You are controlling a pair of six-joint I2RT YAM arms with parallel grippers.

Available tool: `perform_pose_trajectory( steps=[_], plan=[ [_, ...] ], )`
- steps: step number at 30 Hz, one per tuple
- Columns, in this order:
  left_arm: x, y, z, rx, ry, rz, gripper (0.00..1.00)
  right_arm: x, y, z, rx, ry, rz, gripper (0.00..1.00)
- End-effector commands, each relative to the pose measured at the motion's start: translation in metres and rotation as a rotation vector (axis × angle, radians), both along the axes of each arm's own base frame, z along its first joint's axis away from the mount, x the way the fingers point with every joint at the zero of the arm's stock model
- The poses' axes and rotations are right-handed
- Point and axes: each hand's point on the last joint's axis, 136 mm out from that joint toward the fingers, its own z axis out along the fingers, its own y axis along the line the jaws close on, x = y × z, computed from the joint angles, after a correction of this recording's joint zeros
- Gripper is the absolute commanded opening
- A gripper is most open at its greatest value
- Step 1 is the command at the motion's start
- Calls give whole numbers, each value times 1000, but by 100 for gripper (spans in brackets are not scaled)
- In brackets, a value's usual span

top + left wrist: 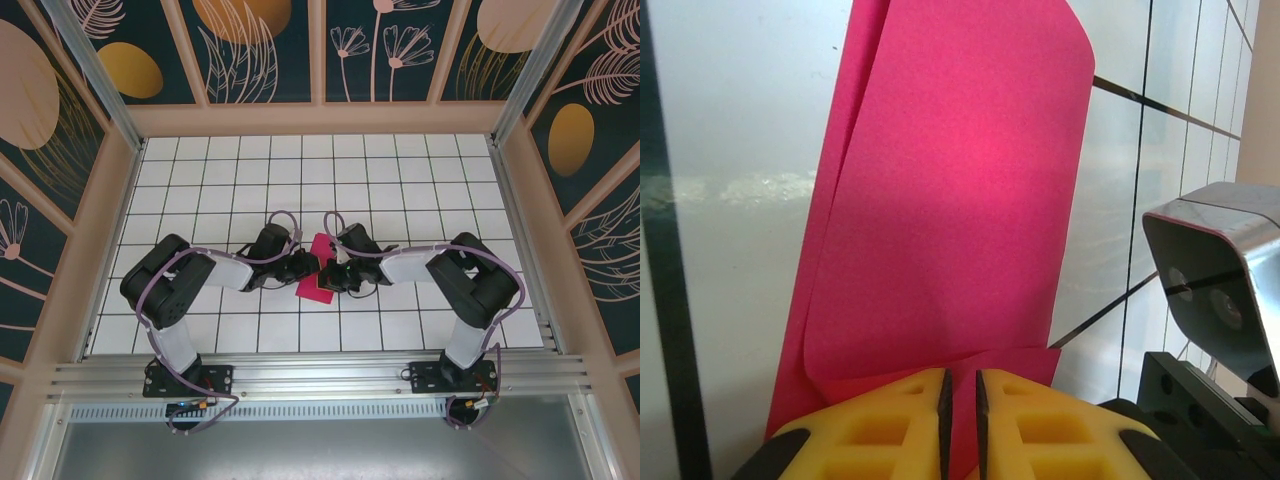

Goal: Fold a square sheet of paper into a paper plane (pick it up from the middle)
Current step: Fold the triangle a second time at the center of the table.

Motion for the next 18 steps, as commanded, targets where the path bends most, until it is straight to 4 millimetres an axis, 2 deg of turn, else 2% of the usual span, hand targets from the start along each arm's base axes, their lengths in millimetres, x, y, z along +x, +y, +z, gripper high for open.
perform_pose_trajectory(
  steps=[1, 6, 10, 13, 18],
  plan=[
    [-6, 19, -28, 116, 68, 53, 18, -20, -18, -20, -65, 45, -12, 7],
    [-9, 27, -38, 154, 91, 72, 16, -47, -20, -16, -30, 66, 75, 8],
    [-10, 32, -45, 193, 107, 79, 16, -57, -23, -16, -24, 76, 100, 9],
    [-10, 30, -44, 181, 104, 74, 16, -51, -19, -12, -26, 51, 99, 10],
    [-8, 20, -27, 117, 69, 46, 20, -13, -8, 3, -62, -42, 44, 11]
  ],
)
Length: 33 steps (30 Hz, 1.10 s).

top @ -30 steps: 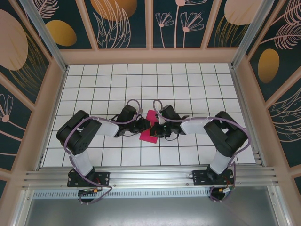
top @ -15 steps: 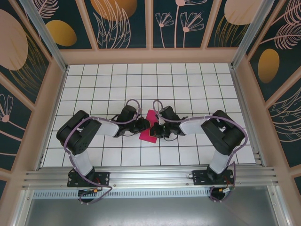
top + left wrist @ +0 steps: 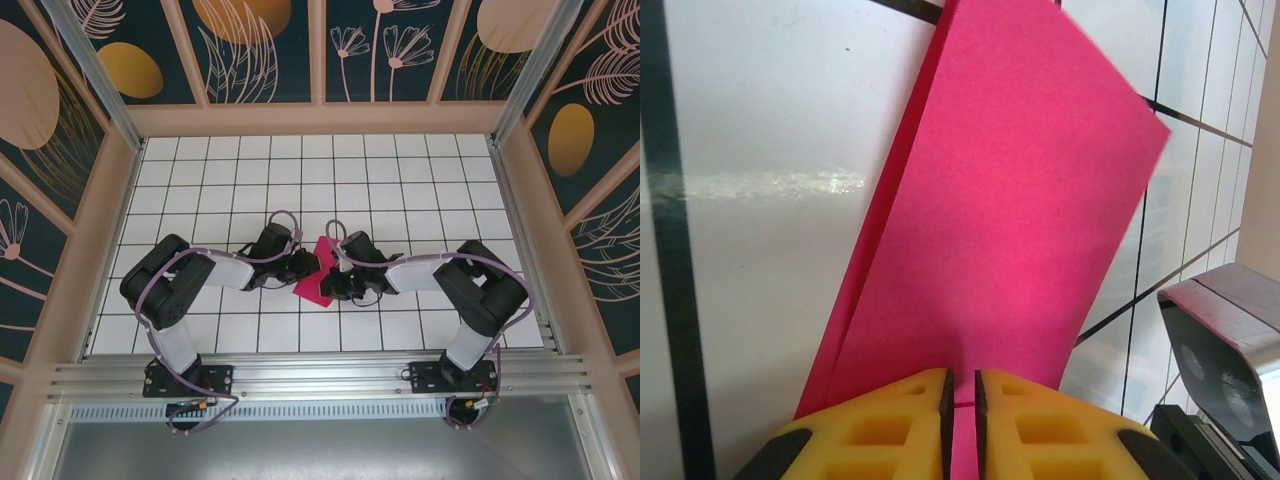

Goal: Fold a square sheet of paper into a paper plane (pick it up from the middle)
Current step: Fold the triangle a second time at the center of the table.

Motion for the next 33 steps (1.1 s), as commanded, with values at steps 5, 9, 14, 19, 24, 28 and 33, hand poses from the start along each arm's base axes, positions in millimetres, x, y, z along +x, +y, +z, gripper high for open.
perform_pose_trajectory(
  steps=[5, 9, 14, 19, 24, 28, 33],
  plan=[
    [1, 12, 11, 30, -24, 38, 30, 31, 15, 15, -51, -75, -14, 11],
    [9, 18, 38, 32, -96, 82, 43, 31, 9, 20, -66, -94, -34, 11],
    [8, 20, 54, 4, -140, 85, 40, 15, 1, 34, -11, -101, -24, 11],
    [-3, 8, 67, -78, -149, 2, 31, 3, -9, 40, 16, -108, -46, 11],
    [-17, -1, 75, -138, -150, -88, 26, -8, -9, 45, 66, -94, -47, 11],
    [-25, -4, 81, -167, -170, -131, 27, -14, -4, 41, 62, -81, -27, 10],
    [-27, -8, 62, -131, -112, -175, 28, -14, 4, 40, 73, -75, -19, 9]
  ],
)
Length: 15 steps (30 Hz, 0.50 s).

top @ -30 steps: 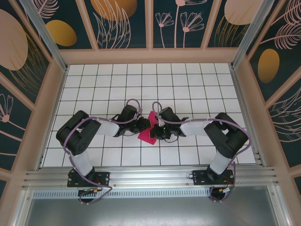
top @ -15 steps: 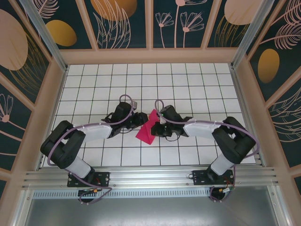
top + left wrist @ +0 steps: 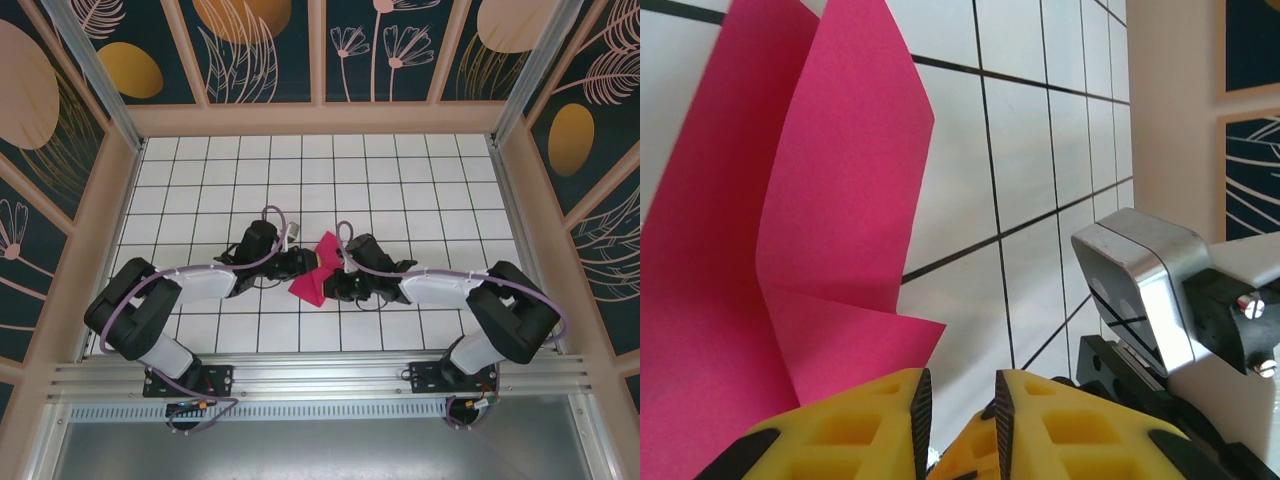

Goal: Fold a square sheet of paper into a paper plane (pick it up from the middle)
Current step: Fold the triangle a second time at the center of the table.

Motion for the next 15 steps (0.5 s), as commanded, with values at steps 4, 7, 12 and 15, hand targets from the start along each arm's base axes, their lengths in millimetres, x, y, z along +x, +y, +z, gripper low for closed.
perform_pose_trajectory(
  steps=[4, 7, 12, 15],
  plan=[
    [3, -6, -32, 95, 62, -47, 25, -2, 16, -2, 15, 27, 22, 8],
    [11, 0, -52, 172, 88, -6, 23, -3, 18, -6, 17, 33, 22, 7],
    [11, 8, -66, 217, 99, 29, 23, -5, 24, -12, 26, 52, 25, 7],
    [9, 8, -71, 216, 106, 20, 23, -5, 27, -13, 32, 58, 30, 7]
  ],
)
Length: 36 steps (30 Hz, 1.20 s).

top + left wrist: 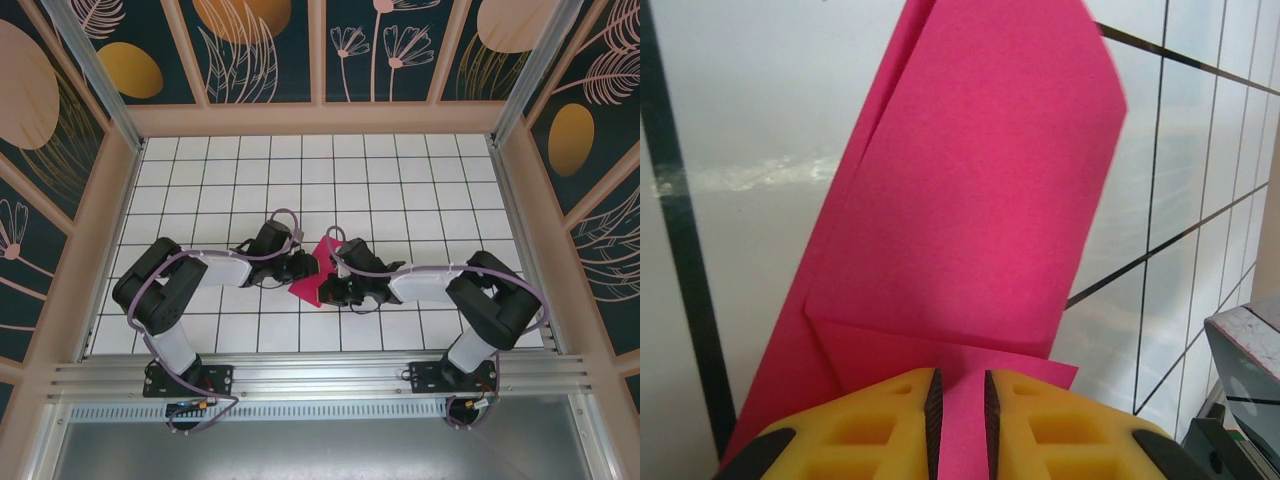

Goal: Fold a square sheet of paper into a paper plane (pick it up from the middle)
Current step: Fold the triangle a second time at the center of the table.

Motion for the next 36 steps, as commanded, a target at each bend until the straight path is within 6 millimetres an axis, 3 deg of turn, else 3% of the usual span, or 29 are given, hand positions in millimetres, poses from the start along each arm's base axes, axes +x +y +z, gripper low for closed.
perform_pose_trajectory(
  steps=[1, 3, 10, 12, 14, 19, 25, 28, 33, 36],
  plan=[
    [-3, 3, -12, 33, 5, -8, 23, 3, 16, 10, 51, -7, 18, 7],
    [-3, 3, -14, 37, 7, -10, 23, 3, 16, 7, 40, -3, 18, 7],
    [-5, 8, -23, 63, 23, -5, 23, -10, -6, -38, -119, 53, 15, 7],
    [-6, 9, -25, 71, 26, -5, 23, -10, -10, -41, -148, 49, 13, 7],
    [-6, 9, -25, 72, 26, -5, 23, -6, -8, -34, -140, 36, 11, 7],
    [-6, 9, -23, 70, 23, -5, 22, 3, 10, 5, -35, -22, 12, 7],
    [-5, 8, -18, 61, 14, -7, 23, 1, 17, 14, 18, -8, 18, 7],
    [-5, 7, -17, 59, 12, -8, 23, -5, 19, 3, 12, 27, 25, 7],
    [-5, 7, -17, 59, 16, -5, 23, -14, -3, -38, -122, 96, -7, 7],
    [-4, 7, -16, 59, 12, -4, 23, -15, -7, -40, -140, 95, -7, 7]
  ],
)
